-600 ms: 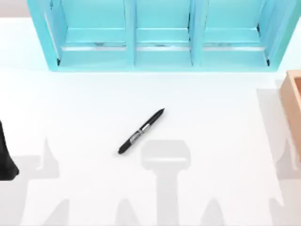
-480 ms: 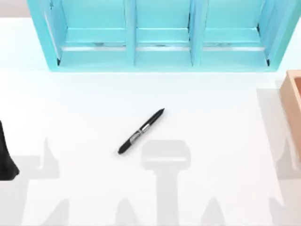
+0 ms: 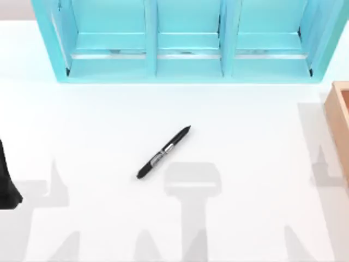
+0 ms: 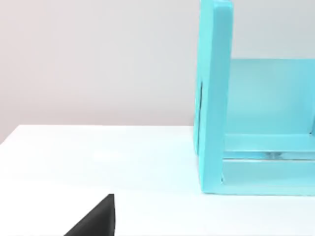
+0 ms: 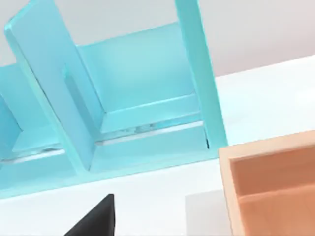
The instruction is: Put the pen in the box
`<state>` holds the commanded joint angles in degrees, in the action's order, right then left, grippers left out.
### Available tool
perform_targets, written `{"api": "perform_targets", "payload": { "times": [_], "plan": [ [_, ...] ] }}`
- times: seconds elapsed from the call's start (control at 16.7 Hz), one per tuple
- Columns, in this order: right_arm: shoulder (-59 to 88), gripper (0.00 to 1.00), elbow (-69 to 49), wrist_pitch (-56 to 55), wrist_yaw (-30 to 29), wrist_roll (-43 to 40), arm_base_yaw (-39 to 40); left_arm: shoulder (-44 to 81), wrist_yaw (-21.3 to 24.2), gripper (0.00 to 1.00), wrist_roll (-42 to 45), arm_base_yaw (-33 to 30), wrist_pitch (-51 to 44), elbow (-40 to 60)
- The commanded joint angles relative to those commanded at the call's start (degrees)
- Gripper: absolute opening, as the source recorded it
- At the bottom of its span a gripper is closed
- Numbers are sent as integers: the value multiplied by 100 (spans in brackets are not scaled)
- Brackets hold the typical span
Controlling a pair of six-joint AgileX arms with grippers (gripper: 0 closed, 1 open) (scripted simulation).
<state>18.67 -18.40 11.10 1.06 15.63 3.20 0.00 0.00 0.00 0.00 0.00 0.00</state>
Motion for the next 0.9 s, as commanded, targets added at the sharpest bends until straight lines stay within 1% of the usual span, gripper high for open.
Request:
{"api": "perform_targets", "payload": {
  "times": [0.18,0.42,0.72,0.9],
  "plan": [
    [1500,100,-1263,977,22,1040,291,0,0,100,0,0,0,0],
    [3989,100,-3154,2584,-1,2504,819,0,0,100,0,0,0,0],
    [7354,100,-5789,4613,-96,4168,1652,0,0,100,0,0,0,0],
    [9153,100,-7485,5578,-147,4994,2199,0,0,100,0,0,0,0]
  ]
}}
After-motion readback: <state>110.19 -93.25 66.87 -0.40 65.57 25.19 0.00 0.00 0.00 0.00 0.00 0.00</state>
